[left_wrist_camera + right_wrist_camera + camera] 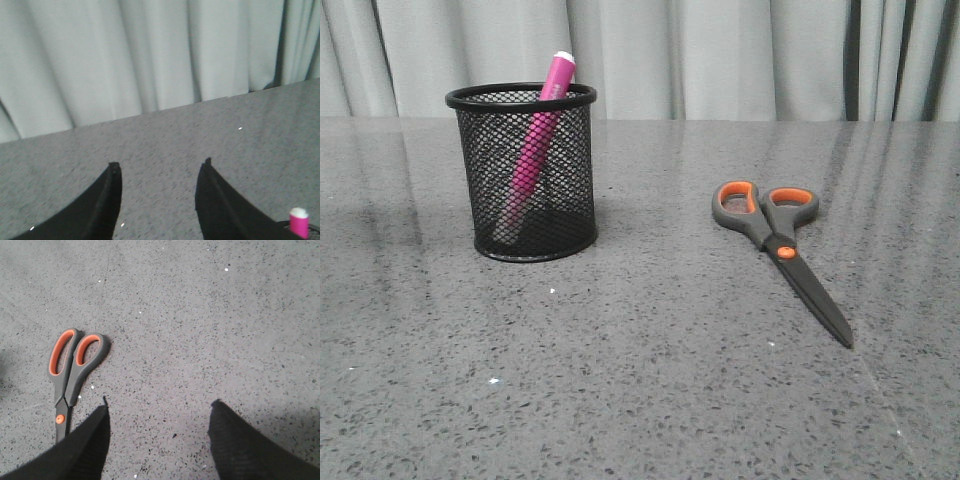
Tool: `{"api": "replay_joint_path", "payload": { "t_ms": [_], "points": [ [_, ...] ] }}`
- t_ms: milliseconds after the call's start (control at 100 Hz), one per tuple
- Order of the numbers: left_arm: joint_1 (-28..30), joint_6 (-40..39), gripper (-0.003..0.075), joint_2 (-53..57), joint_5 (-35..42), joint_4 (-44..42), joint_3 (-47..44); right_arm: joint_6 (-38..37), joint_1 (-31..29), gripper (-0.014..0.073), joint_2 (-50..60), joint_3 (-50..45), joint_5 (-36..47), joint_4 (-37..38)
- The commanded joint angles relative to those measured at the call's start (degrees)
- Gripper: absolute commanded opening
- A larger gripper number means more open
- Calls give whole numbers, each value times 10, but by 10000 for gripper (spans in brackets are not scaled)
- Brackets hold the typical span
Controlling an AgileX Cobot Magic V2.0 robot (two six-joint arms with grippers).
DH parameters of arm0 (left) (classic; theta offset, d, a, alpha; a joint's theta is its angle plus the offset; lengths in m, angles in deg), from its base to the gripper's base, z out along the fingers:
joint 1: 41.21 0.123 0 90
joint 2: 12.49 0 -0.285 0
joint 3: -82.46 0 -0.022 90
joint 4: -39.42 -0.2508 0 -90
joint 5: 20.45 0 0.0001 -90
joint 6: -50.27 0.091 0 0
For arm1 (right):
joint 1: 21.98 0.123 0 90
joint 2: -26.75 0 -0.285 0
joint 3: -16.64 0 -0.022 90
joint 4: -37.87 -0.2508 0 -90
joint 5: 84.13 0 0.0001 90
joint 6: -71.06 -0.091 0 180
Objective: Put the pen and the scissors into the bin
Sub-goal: 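Lower the right gripper onto the scissors' grey-orange handles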
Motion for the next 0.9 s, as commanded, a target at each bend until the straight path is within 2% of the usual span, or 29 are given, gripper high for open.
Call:
{"api": "replay_joint_path", "payload": {
  "t_ms": [0, 230, 560, 720, 890],
  "points": [
    [38, -2, 310, 30, 0, 2, 14, 6, 1, 393, -2, 21, 36, -5],
    [105, -2, 310, 102, -9, 17, -30, 6, 1, 393, -4, 21, 36, -22],
    [111, -2, 310, 168, 8, 17, -100, 92, 6, 392, -69, 75, -24, -64],
    [111, -3, 310, 168, 16, 18, -101, 99, 44, 392, -119, 127, -69, -60],
    [111, -3, 310, 168, 17, 20, -101, 86, 110, 391, -169, 177, -70, -42]
  ]
}}
